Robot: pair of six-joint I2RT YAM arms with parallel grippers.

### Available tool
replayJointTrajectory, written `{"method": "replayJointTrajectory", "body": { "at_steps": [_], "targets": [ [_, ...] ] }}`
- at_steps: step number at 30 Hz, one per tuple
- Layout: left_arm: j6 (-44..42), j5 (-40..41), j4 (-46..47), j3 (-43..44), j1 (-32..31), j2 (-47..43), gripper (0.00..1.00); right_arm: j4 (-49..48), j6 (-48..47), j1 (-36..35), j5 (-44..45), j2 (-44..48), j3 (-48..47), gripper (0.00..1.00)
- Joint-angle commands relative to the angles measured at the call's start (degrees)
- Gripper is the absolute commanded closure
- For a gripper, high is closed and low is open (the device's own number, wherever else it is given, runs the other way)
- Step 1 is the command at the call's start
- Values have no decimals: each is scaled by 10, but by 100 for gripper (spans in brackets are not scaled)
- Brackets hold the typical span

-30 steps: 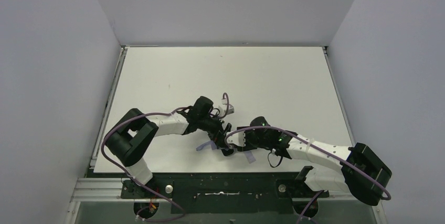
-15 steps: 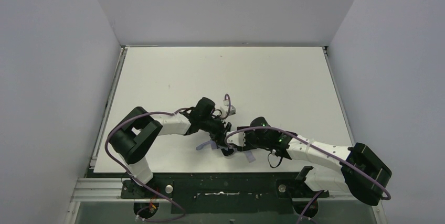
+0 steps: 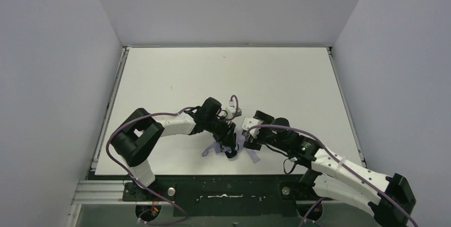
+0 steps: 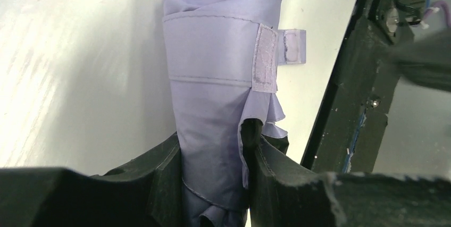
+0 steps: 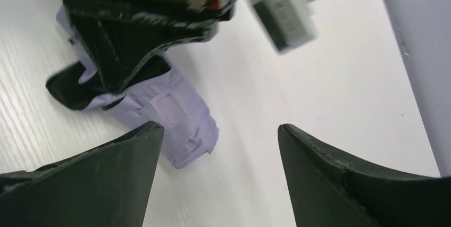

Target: Put away the umbrella

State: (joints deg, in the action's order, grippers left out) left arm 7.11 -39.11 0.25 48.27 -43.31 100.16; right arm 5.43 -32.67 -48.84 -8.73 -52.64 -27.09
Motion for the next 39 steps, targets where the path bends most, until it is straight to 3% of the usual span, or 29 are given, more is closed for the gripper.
{"method": "replayJointTrajectory", "body": {
  "at_steps": [1, 5, 10, 13, 17, 30, 39],
  "targets": [
    [0, 99, -38, 0, -5, -35, 86, -1, 189, -3, 71, 97, -35, 21],
    [26, 159, -30, -14, -12, -53, 86, 81, 394, -2, 171, 129, -68, 26],
    [62, 200, -18, -29, -22, -54, 85, 246, 642, -1, 326, 104, -116, 29],
    [83, 212, -12, -34, -25, -52, 85, 317, 736, 0, 340, 81, -127, 28],
    [105, 209, -11, -30, -28, -43, 85, 331, 833, 2, 301, 49, -109, 28],
    [197, 283, 28, -56, -54, -46, 94, 290, 1039, 0, 231, -71, -76, 38],
    [238, 351, 48, -87, -83, -50, 95, 271, 1001, 84, 160, -170, -94, 42]
  ]
}}
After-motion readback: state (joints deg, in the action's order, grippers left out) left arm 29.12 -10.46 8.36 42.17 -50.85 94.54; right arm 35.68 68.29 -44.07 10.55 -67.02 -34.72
